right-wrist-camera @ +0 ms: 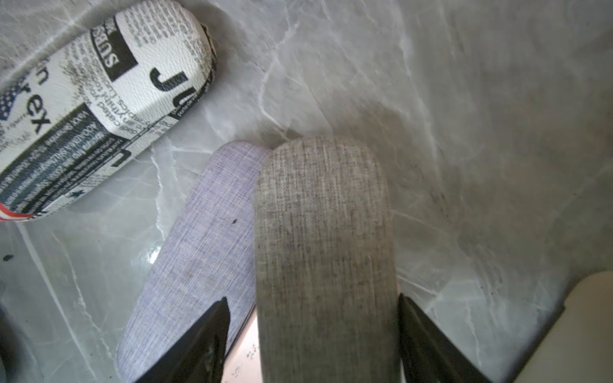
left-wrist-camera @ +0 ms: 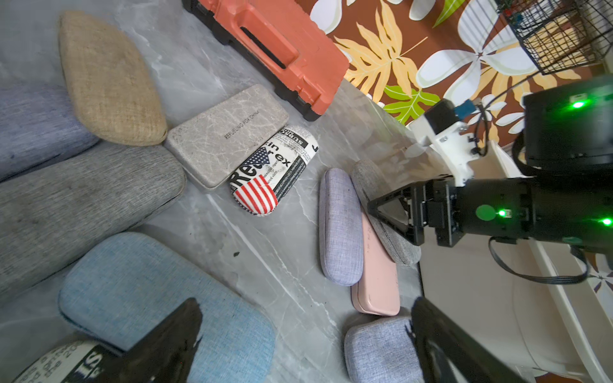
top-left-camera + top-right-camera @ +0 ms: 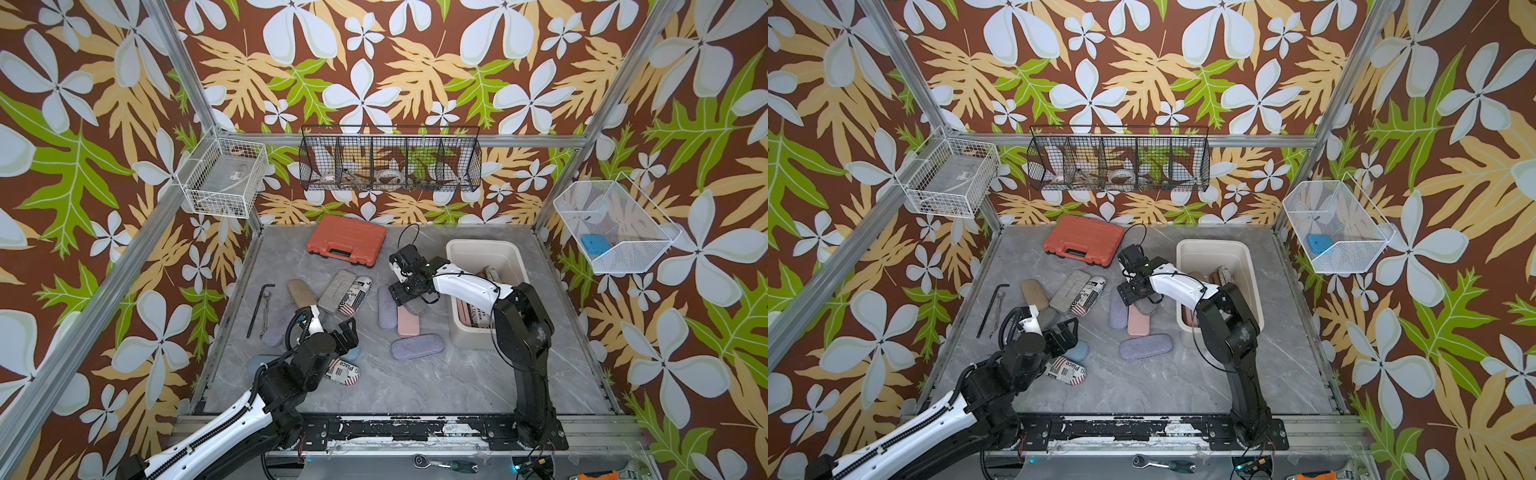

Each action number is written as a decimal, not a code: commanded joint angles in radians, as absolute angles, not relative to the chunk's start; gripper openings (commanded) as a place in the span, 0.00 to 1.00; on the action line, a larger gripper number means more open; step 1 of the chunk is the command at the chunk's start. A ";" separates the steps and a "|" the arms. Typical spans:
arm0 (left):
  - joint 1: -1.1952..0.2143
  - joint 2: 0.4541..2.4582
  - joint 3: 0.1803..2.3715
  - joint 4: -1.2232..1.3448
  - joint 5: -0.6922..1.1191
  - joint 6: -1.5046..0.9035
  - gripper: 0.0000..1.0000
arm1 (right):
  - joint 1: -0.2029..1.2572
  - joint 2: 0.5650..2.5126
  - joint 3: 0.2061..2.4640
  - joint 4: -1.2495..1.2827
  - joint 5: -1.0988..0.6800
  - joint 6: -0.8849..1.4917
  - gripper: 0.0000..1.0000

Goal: Put the glasses cases into the storage boxes
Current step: Pick up the glasses case.

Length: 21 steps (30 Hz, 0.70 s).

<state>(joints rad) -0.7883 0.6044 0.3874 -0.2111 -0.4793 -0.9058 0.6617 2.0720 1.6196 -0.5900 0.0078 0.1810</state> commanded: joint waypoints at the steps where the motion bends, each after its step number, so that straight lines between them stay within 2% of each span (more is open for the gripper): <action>1: -0.787 0.617 0.387 -0.128 -0.463 -0.857 1.00 | 0.663 2.078 1.612 -0.593 0.004 0.189 0.74; 12: -0.787 0.638 0.397 -0.127 -0.480 -0.833 1.00 | 0.659 2.067 1.568 -0.559 -0.008 0.206 0.59; 21: -0.787 0.638 0.405 -0.127 -0.479 -0.853 1.00 | 0.659 1.999 1.556 -0.533 -0.001 0.217 0.55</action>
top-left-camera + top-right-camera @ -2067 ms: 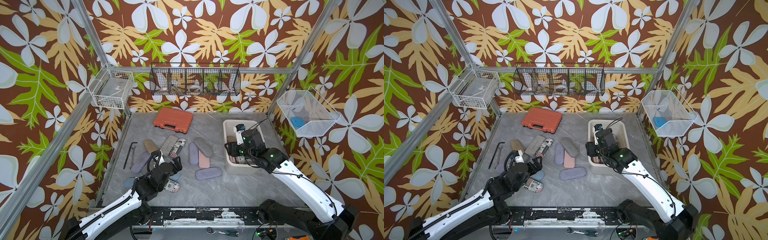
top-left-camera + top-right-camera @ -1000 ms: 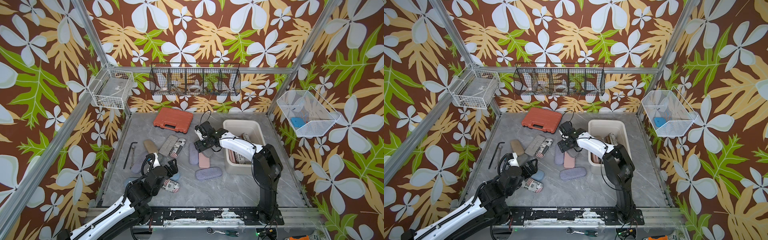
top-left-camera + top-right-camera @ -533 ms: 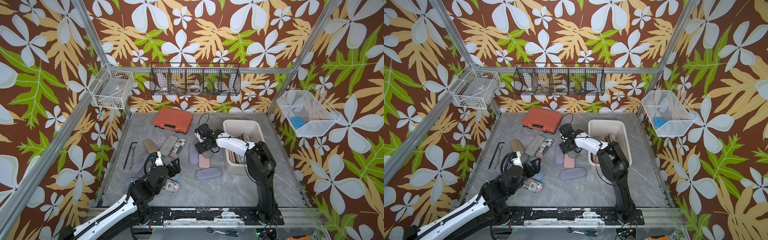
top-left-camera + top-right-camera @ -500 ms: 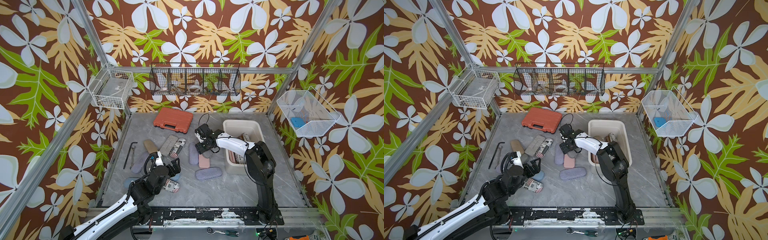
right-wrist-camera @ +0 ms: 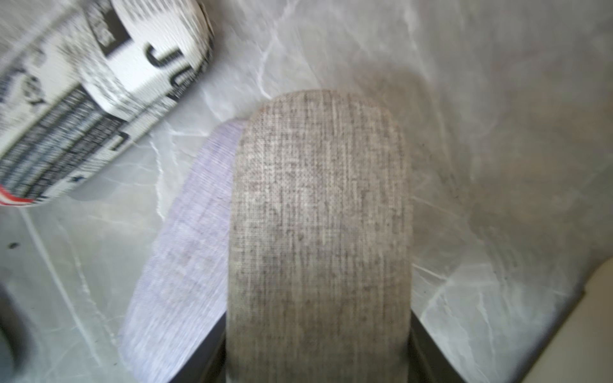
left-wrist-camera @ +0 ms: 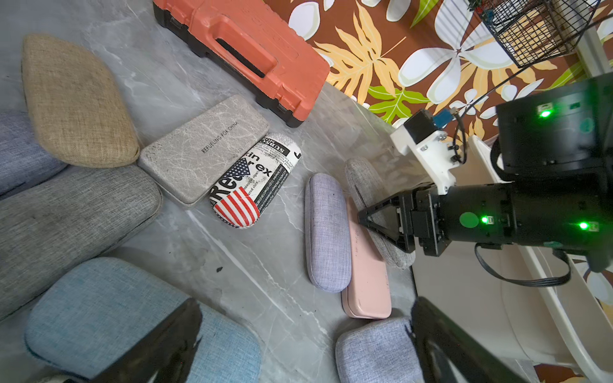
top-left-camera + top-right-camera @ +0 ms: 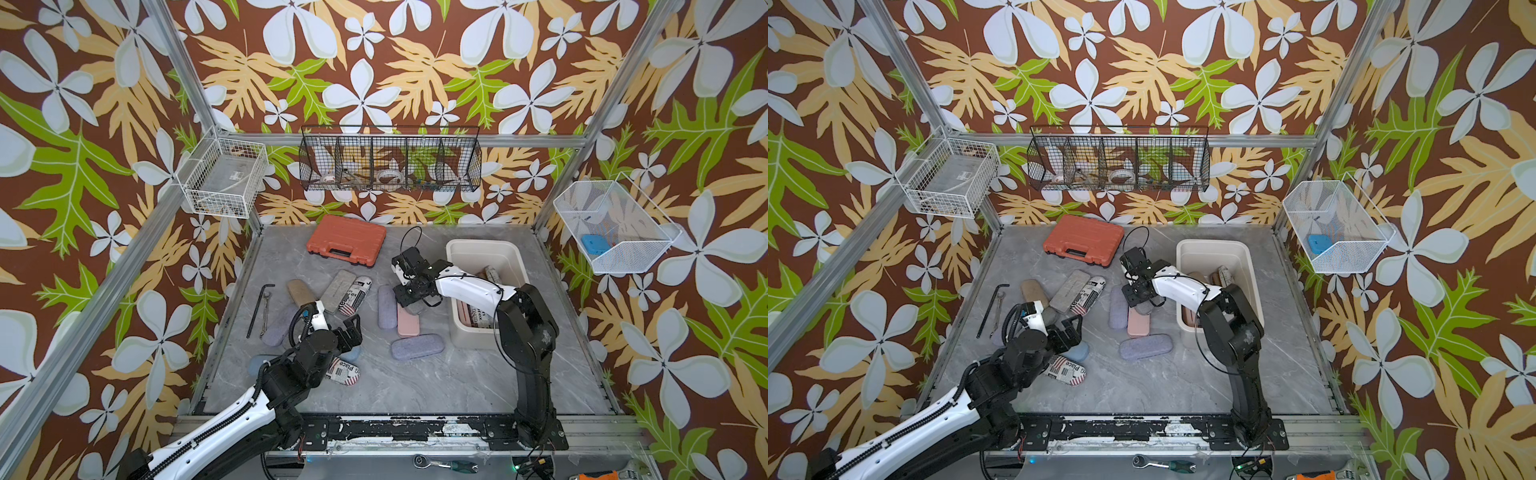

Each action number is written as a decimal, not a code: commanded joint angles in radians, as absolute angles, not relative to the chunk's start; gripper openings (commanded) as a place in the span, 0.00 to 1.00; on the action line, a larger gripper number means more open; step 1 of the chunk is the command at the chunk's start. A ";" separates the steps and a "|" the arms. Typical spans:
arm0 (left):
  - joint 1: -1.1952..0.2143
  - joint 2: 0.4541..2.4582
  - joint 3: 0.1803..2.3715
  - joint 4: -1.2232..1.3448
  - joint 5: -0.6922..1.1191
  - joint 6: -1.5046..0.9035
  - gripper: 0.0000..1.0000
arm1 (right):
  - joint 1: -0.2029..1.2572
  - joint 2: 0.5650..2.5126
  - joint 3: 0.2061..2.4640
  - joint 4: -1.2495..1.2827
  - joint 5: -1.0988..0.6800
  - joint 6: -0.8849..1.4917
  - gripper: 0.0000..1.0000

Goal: Put the glasses cases into the storage boxes
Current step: Pick up the glasses case, then place the glasses case in the storage box.

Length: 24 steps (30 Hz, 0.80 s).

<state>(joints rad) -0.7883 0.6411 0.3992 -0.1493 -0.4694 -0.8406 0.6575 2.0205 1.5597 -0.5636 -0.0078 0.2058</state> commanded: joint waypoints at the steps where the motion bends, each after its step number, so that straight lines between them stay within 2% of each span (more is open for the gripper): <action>1: -0.787 0.638 0.406 -0.127 -0.476 -0.859 1.00 | 0.658 1.988 1.554 -0.529 -0.004 0.214 0.55; 16: -0.787 0.565 0.429 -0.190 -0.446 -0.902 1.00 | 0.651 1.794 1.683 -0.631 0.053 0.228 0.54; 24: -0.787 0.525 0.422 -0.209 -0.457 -0.942 1.00 | 0.512 1.570 1.534 -0.600 0.067 0.270 0.54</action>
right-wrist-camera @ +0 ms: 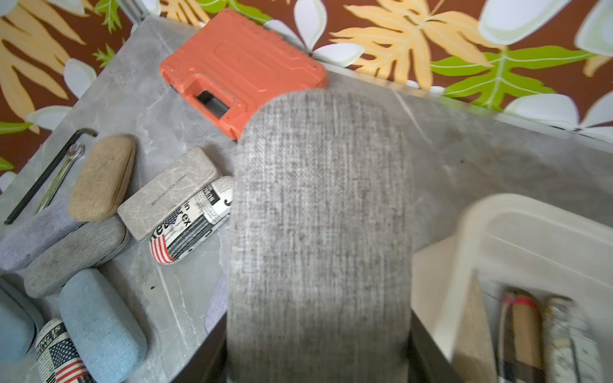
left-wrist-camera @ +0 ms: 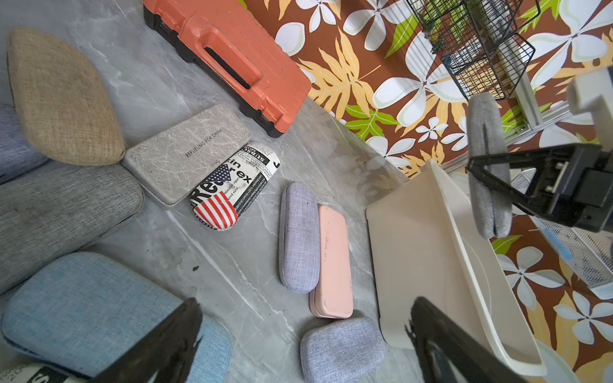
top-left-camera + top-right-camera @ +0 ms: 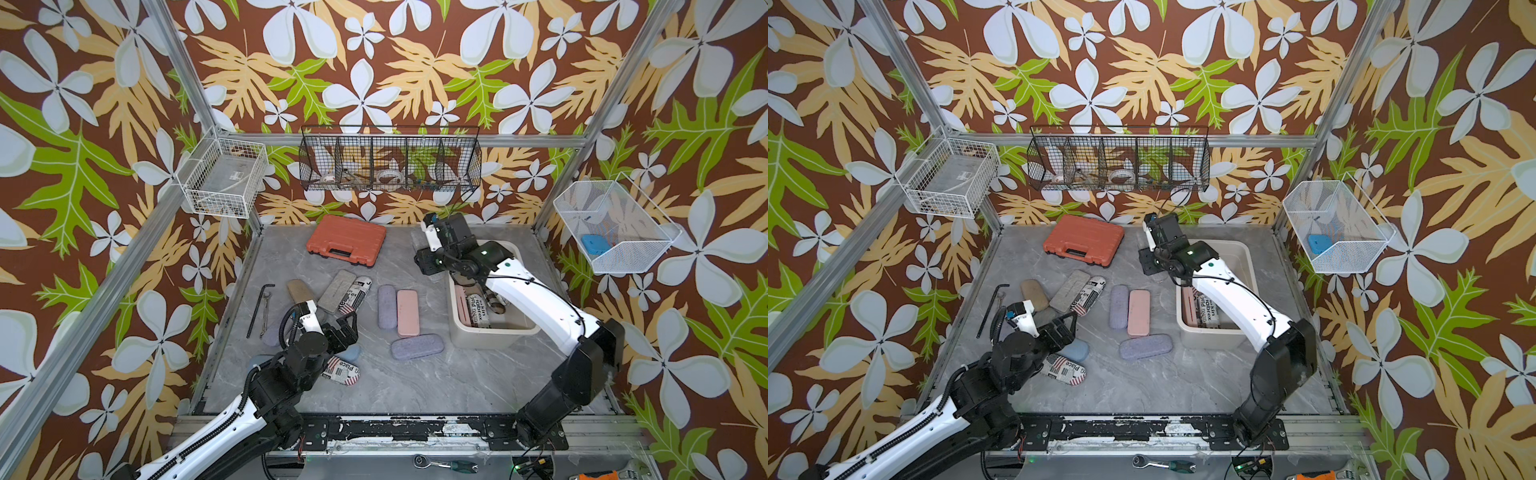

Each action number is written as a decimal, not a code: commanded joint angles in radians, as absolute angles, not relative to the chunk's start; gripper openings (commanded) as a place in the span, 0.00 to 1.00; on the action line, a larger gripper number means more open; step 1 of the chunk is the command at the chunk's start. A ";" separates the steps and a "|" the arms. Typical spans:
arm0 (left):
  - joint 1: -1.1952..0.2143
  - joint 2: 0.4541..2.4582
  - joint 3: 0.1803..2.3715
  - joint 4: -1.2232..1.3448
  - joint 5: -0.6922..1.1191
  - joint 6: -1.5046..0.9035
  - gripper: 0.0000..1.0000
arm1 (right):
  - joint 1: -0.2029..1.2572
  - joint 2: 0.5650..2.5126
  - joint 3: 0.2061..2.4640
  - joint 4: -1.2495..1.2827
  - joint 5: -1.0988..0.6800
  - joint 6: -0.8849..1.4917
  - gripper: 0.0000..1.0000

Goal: Put the glasses cases into the storage boxes
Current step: Place the glasses case in the storage box.

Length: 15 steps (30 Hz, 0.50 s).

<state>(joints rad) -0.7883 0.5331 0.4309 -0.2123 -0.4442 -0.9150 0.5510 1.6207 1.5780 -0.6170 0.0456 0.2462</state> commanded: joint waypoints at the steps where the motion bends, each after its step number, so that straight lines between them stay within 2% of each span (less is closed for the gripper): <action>1: -0.787 0.520 0.412 -0.198 -0.453 -0.950 1.00 | 0.483 1.545 1.501 -0.594 0.061 0.274 0.54; 8: -0.787 0.543 0.350 -0.102 -0.405 -0.988 1.00 | 0.275 1.463 1.290 -0.516 -0.111 0.299 0.54; 15: -0.787 0.598 0.381 -0.100 -0.373 -0.992 1.00 | 0.258 1.594 1.340 -0.500 -0.164 0.335 0.55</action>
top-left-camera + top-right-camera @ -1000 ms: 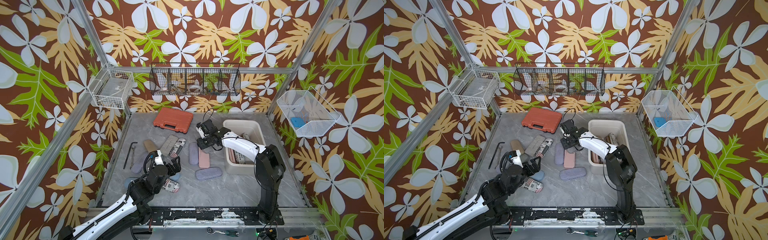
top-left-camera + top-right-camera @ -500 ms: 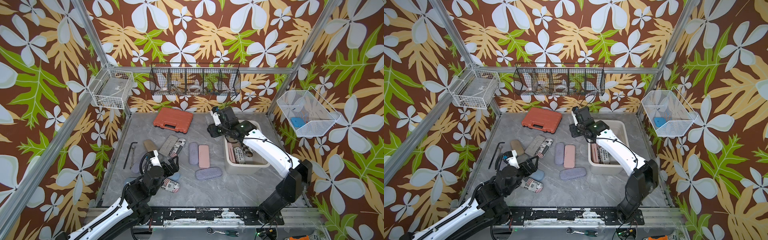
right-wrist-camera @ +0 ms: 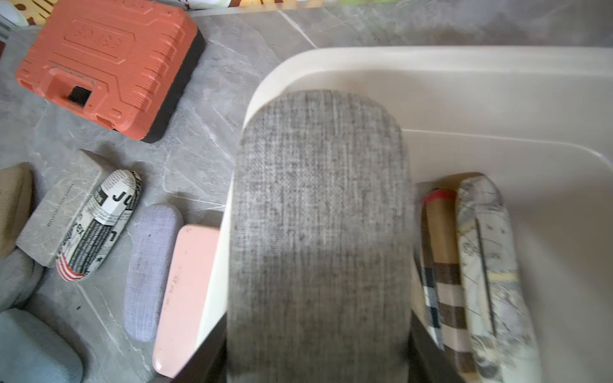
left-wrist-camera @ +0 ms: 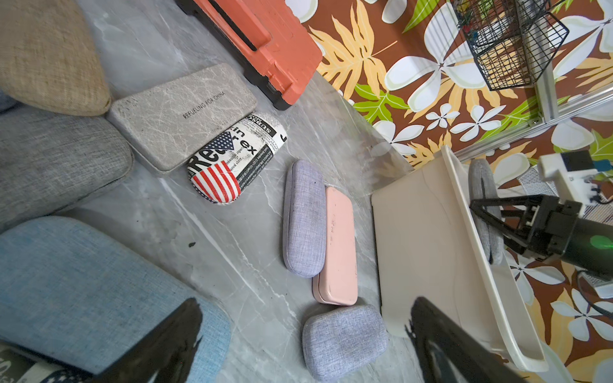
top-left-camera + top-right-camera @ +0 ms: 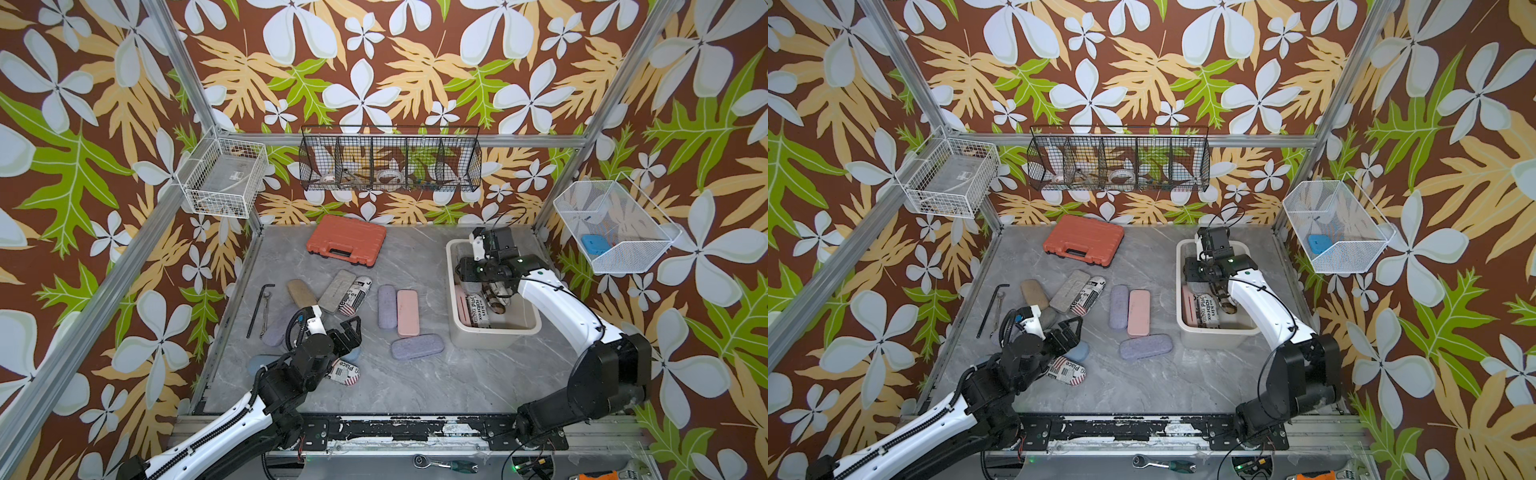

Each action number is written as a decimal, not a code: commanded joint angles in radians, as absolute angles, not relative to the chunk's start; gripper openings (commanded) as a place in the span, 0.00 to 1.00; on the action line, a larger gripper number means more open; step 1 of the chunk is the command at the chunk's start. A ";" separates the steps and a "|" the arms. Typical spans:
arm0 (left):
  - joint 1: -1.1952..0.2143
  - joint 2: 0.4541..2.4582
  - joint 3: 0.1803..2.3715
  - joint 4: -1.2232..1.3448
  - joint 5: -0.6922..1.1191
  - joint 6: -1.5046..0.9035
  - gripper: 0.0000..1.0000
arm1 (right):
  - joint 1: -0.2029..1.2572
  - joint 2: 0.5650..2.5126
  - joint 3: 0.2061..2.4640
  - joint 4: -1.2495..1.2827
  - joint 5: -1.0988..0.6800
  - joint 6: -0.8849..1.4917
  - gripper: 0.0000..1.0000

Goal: Put the glasses cases into the storage boxes
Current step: Place the glasses case in the storage box.

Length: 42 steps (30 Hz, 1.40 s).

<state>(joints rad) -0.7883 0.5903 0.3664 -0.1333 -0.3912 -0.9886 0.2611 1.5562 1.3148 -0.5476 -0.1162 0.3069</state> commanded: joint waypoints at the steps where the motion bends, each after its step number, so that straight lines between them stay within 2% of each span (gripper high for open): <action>1: -0.786 0.600 0.385 -0.102 -0.368 -0.992 1.00 | 0.258 1.615 1.353 -0.501 -0.166 0.342 0.55; 6: -0.786 0.586 0.402 -0.138 -0.366 -0.992 1.00 | 0.258 1.632 1.338 -0.465 -0.141 0.372 0.56; 9: -0.787 0.565 0.395 -0.147 -0.374 -0.995 1.00 | 0.252 1.603 1.291 -0.421 -0.146 0.384 0.62; 13: -0.787 0.558 0.391 -0.141 -0.377 -0.996 1.00 | 0.238 1.624 1.288 -0.431 -0.200 0.377 0.65; 16: -0.787 0.574 0.396 -0.126 -0.359 -0.982 0.97 | 0.235 1.633 1.277 -0.417 -0.231 0.378 0.65; 27: -0.787 0.595 0.383 -0.121 -0.331 -1.012 0.97 | 0.232 1.604 1.227 -0.375 -0.281 0.398 0.66; 33: -0.787 0.594 0.381 -0.114 -0.332 -1.013 0.97 | 0.232 1.513 1.202 -0.403 -0.230 0.411 0.65; 42: -0.787 0.660 0.383 -0.098 -0.311 -1.008 0.96 | 0.257 1.272 1.089 -0.432 -0.194 0.426 0.65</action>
<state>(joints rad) -0.7883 0.6441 0.3805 -0.1291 -0.3252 -1.0119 0.2432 1.3140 1.1095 -0.4152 -0.2047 0.4156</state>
